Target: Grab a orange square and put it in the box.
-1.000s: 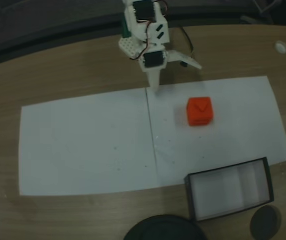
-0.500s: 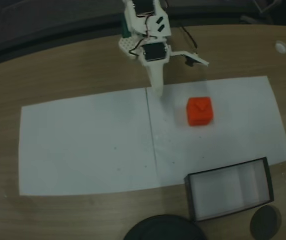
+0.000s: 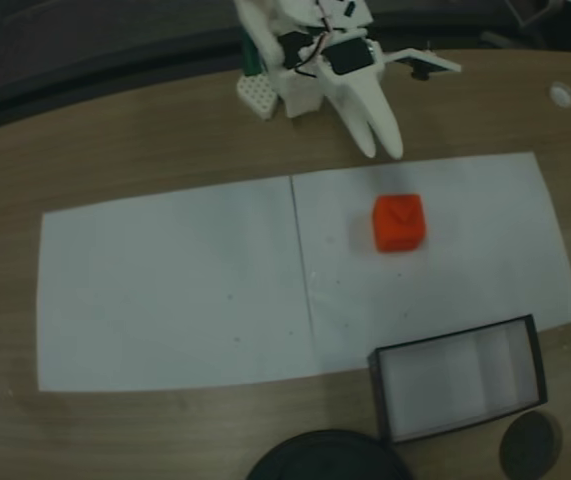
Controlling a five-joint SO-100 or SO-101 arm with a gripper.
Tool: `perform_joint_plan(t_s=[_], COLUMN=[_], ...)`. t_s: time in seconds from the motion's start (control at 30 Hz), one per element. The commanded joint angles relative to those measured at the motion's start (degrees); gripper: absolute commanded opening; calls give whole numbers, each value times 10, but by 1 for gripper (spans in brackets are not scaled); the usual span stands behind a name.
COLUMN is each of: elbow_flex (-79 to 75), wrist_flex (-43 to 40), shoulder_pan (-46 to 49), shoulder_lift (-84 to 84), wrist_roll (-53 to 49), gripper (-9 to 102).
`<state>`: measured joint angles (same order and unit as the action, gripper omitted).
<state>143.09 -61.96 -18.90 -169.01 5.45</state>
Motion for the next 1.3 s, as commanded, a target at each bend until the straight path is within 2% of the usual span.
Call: perform_joint_plan(t_s=[0.0, 0.2, 0.37, 0.83, 0.9, 1.07, 1.27], elbow_flex=[-124, -270, -324, -337, -336, -342, -367], wrist_flex=[-25, -99, -109, -91, -89, -78, -76], shoulder_pan=[-34, -63, -58, -36, -36, -42, -42], shoulder_lift=[169, 413, 548, 692, 705, 736, 754], wrist_roll=[7, 7, 7, 5, 4, 4, 3], gripper=[42, 44, 44, 44, 41, 21, 12])
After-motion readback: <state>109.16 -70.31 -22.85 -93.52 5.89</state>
